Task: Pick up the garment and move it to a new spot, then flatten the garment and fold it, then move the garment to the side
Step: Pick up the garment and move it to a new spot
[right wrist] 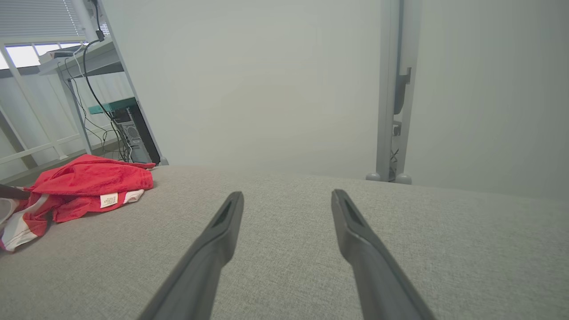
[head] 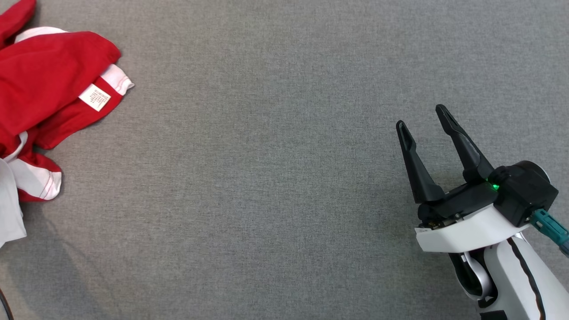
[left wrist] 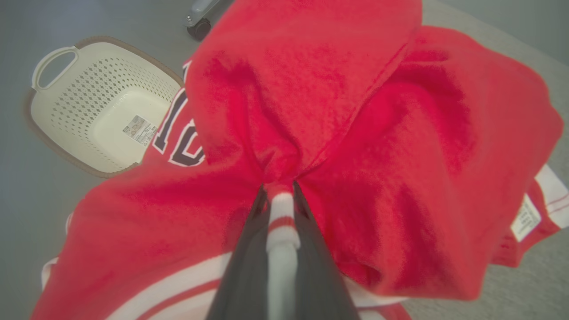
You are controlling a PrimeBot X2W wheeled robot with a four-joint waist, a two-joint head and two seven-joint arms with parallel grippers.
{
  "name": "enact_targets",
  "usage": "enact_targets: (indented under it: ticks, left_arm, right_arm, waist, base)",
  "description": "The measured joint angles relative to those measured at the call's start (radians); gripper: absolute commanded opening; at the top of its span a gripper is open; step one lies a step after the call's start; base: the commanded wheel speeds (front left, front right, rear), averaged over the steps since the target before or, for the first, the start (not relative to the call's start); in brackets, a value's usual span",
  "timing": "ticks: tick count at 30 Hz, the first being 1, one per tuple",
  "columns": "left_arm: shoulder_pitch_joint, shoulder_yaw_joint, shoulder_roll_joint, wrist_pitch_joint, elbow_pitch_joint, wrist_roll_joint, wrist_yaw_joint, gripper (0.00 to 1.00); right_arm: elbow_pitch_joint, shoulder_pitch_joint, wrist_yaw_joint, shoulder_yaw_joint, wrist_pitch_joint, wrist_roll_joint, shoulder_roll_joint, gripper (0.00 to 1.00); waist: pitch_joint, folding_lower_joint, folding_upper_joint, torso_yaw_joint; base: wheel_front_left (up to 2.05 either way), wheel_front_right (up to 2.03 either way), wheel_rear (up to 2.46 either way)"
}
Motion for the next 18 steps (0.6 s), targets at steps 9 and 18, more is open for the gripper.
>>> enact_targets:
  ticks: [9,18]
  left_arm:
    - [0.019,-0.047,0.006,-0.037,-0.041,-0.009,0.000,0.00]
    - [0.037,-0.129,0.020,-0.069,-0.141,-0.028,0.000,0.00]
  right_arm:
    - [0.018,0.022,0.000,0.009,0.000,0.006,0.002,1.00]
    - [0.030,0.067,0.000,0.014,0.000,0.024,0.018,1.00]
  waist:
    - [-0.055,0.0000,0.0000,0.016]
    - [-0.146,0.0000,0.0000,0.032]
  base:
    - [0.00,0.00,0.00]
    - [0.00,0.00,0.00]
